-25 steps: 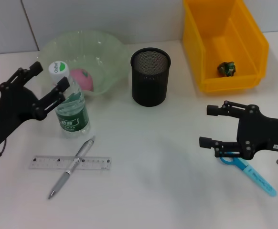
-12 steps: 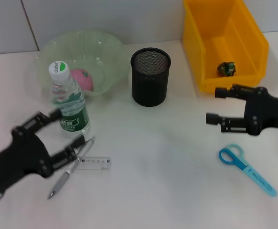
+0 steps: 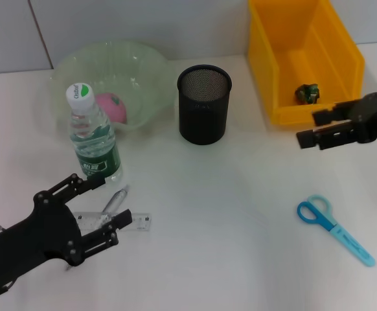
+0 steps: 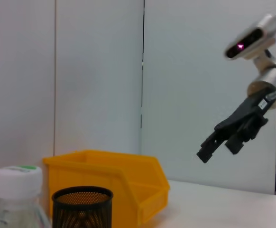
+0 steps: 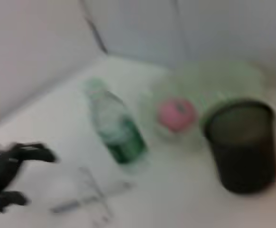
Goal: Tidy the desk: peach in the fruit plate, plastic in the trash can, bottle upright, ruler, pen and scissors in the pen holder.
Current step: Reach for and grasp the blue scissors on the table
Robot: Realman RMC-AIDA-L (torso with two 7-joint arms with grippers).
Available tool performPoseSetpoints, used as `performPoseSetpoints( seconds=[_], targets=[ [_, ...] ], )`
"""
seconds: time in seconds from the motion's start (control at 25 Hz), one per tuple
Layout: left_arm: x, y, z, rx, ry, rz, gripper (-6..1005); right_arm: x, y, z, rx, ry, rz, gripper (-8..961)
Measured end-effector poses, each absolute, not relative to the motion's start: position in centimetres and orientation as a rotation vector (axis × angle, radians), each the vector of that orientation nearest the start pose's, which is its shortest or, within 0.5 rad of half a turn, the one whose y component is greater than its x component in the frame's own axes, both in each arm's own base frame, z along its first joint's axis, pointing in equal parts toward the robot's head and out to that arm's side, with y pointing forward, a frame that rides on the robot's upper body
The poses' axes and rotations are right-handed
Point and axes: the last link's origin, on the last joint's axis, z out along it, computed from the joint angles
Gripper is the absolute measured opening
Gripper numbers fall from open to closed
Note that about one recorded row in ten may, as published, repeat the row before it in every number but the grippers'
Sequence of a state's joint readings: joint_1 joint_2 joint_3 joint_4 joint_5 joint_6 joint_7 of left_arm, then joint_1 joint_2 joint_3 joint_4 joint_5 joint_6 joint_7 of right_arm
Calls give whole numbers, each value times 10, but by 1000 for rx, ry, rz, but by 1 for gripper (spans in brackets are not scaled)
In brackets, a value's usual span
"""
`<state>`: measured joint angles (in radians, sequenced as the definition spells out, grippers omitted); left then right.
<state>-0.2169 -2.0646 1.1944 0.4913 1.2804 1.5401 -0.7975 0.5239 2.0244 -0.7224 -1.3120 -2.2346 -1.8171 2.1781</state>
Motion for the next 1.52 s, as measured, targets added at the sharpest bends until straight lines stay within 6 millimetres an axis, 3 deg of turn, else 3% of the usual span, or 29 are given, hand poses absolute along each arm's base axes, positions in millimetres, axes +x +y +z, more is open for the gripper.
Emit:
performPoseSetpoints(
  seconds=[0.04,0.16,0.2,0.24,0.48,0.84,1.2,1.52],
  targets=[
    [-292,244,-31,-2490,-301,-983,783,223,337,106,-2645,1029,256,821],
    [-292,243,-33,-2503,-301,-973,783,219,342,111,-2579,1149,52,821],
    [-293,241,-36,-2521,-288,-960,783,215,343,109,-2568,1197,-88,821],
    [-293,241,-36,-2521,-288,-960,783,215,343,109,-2568,1197,-88,821],
    [-291,240,-40,-2542,-263,-952,782,202,337,92,-2535,1240,-509,820],
    [-293,238,-41,-2540,-224,-932,783,195,328,75,-2453,1223,-687,819],
    [-296,236,-42,-2529,-209,-920,783,221,334,53,-2361,1332,-770,819],
    [-295,237,-42,-2525,-194,-916,784,227,337,39,-2332,1335,-786,818]
  ],
)
